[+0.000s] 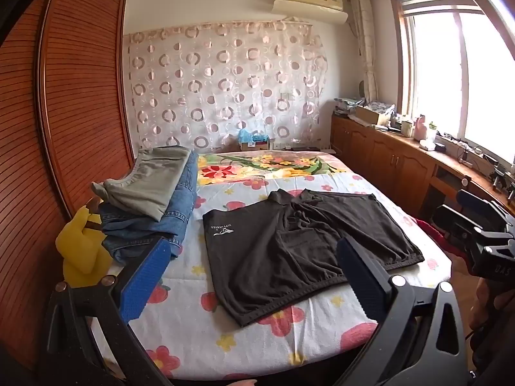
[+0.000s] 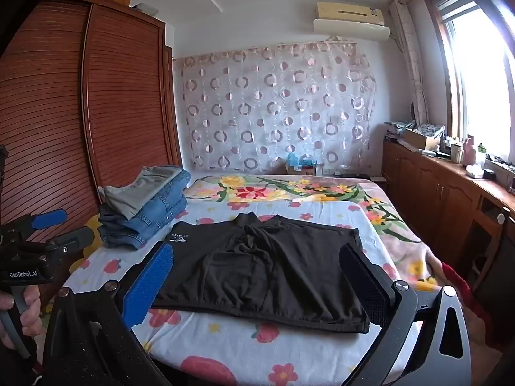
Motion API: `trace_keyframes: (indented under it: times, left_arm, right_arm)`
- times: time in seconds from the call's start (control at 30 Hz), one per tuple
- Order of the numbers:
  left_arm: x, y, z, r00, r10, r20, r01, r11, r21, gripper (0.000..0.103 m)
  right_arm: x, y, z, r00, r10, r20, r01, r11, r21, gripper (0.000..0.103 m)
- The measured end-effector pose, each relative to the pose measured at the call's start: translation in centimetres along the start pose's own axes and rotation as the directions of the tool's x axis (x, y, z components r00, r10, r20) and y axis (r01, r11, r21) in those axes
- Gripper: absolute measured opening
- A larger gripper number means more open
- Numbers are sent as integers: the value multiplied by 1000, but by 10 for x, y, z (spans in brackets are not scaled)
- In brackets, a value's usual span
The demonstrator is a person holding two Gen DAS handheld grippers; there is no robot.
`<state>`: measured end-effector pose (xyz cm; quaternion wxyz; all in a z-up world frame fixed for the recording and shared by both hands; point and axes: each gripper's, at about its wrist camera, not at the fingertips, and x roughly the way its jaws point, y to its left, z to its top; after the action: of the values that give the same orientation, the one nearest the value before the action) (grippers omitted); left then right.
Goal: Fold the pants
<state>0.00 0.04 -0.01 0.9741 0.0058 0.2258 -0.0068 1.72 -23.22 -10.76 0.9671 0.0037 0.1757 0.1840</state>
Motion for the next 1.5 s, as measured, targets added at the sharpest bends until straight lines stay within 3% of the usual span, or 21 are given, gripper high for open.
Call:
trace_keyframes:
  times: [1.5]
  left_arm:
    - [-15, -2, 8, 1000, 4, 11, -4, 1000, -19, 103]
  right_arm:
    - [-2, 2, -1, 1000, 12, 13, -12, 1000, 14, 103]
